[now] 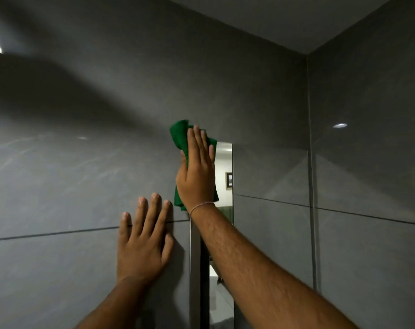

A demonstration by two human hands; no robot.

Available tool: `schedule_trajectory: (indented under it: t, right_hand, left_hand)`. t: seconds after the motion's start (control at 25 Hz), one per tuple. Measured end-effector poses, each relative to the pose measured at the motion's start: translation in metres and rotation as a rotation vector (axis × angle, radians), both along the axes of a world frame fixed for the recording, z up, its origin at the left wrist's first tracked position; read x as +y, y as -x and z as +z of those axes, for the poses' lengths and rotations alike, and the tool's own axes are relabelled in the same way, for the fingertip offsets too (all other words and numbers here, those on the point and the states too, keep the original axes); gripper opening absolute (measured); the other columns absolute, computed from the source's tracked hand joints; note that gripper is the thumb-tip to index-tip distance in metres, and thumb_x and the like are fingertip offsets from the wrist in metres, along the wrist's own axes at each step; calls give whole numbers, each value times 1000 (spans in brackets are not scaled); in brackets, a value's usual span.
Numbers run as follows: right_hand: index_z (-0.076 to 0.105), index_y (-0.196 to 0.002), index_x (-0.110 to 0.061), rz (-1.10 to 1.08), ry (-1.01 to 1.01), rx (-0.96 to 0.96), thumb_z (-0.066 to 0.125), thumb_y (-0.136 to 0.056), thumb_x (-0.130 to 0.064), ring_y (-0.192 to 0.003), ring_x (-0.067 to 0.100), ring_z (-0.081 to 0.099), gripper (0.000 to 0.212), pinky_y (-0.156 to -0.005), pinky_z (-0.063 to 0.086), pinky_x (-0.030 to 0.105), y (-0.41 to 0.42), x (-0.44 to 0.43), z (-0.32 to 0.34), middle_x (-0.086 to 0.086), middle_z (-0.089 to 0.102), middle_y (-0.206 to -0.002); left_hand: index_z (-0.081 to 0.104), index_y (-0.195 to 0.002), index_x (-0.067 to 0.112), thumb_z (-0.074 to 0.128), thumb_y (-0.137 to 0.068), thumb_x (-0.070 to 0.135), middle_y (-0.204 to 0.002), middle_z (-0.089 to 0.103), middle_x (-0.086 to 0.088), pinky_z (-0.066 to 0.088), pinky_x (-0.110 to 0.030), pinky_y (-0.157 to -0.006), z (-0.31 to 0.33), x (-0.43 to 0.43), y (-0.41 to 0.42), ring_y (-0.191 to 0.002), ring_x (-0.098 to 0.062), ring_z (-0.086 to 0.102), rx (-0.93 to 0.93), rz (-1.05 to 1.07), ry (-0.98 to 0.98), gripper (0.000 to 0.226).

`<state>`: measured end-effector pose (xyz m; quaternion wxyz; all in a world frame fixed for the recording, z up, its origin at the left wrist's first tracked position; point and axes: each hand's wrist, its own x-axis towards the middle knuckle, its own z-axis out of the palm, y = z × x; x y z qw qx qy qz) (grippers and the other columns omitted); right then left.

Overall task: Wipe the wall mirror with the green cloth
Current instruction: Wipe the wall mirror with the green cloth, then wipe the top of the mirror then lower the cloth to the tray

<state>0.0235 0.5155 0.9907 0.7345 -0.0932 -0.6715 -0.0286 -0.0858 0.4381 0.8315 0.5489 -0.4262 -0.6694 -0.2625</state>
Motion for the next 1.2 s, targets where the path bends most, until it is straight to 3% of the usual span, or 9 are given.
schedule_trajectory:
  t: [0.12,0.2,0.36,0.48,0.76,1.0,1.12,1.2]
  right_hand:
    - [38,-160,-2,125,74,65,48,-108,-11,-162,28,25,53,-130,28,51,-18,-25,12,14,34,-171]
    - [37,-159,-1,186,134,61,48,-109,-11,-162,30,25,53,-129,30,51,-31,-49,18,15,33,-171]
    - [37,-158,3,222,162,40,47,-109,-9,-161,35,25,52,-131,27,51,-42,-96,12,21,33,-169]
    - [40,-154,9,220,160,3,46,-107,-7,-158,41,31,50,-132,26,46,-39,-118,-27,27,36,-166]
    - [41,-156,4,342,449,-138,44,-107,-10,-155,32,41,50,-128,30,26,-30,-159,-226,21,42,-164]
    - [48,-153,-5,458,1018,-188,45,-109,-19,-142,17,53,46,-120,42,30,-49,-209,-435,13,56,-155]
    - [48,-154,-10,434,1336,-265,45,-112,-20,-143,21,53,43,-122,41,35,-56,-232,-552,6,55,-155]
    - [46,-156,-10,387,1458,-371,44,-112,-21,-145,24,51,45,-122,40,35,-60,-243,-630,6,52,-158]
  left_hand:
    - [52,-169,17,44,-100,48,-178,41,-14,38,-60,-125,21,-30,-3,-160,-40,49,54,-15,79,76]
    - [50,-171,20,43,-101,49,-176,47,-13,46,-62,-122,37,-62,-9,-155,-42,57,-15,-18,74,76]
    - [22,-181,29,28,-108,52,-189,18,-6,15,-58,-140,52,-116,-24,-175,-30,17,-261,-25,19,77]
    - [16,-182,30,28,-111,51,-191,11,-4,5,-55,-141,15,-148,-31,-177,-26,9,-295,0,38,74]
    - [22,-181,25,37,-112,43,-190,16,-6,8,-57,-141,-183,-236,-47,-176,-29,13,-573,65,235,73]
    - [38,-177,19,49,-109,36,-187,28,-8,23,-59,-138,-360,-308,-74,-173,-31,25,-787,147,473,71]
    - [44,-174,17,46,-106,37,-185,33,-8,29,-59,-136,-460,-338,-90,-171,-32,31,-916,163,632,71]
    - [47,-173,17,43,-106,39,-183,35,-8,25,-54,-136,-523,-353,-97,-169,-32,34,-965,178,694,71]
